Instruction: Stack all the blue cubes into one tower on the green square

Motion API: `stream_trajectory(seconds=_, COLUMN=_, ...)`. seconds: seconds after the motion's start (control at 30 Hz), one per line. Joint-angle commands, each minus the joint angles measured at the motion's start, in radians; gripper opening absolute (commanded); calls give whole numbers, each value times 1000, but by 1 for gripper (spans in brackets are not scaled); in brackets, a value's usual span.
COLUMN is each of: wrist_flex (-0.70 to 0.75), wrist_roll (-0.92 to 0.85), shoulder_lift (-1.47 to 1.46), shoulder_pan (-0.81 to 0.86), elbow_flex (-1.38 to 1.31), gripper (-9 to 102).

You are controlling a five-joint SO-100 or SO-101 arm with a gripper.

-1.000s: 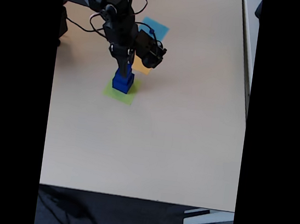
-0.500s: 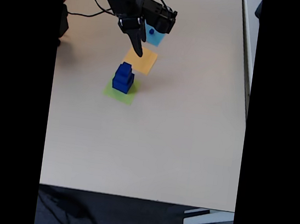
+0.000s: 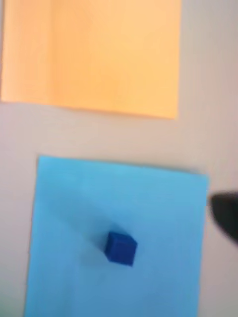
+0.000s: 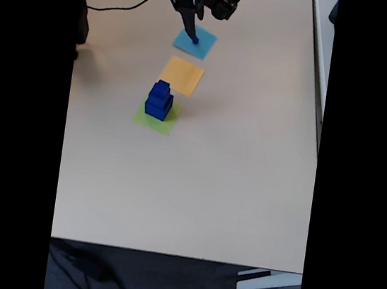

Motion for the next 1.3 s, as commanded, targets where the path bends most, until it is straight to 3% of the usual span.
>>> stream_trajectory(seconds=0.0, wrist_flex=48, wrist_roll=184, shoulder_lift=-63, shoulder_pan=-75, elbow_flex=-126, gripper=24)
stream_trajectory(seconds=0.3, wrist_flex=48, wrist_roll=350, shoulder_lift=-299, shoulder_pan=-161, elbow_flex=-270, gripper=24)
stream_trajectory(seconds=1.27, wrist_flex=46, wrist_roll=348, shoulder_lift=-609, shoulder_pan=-169, elbow_flex=-445, gripper=24)
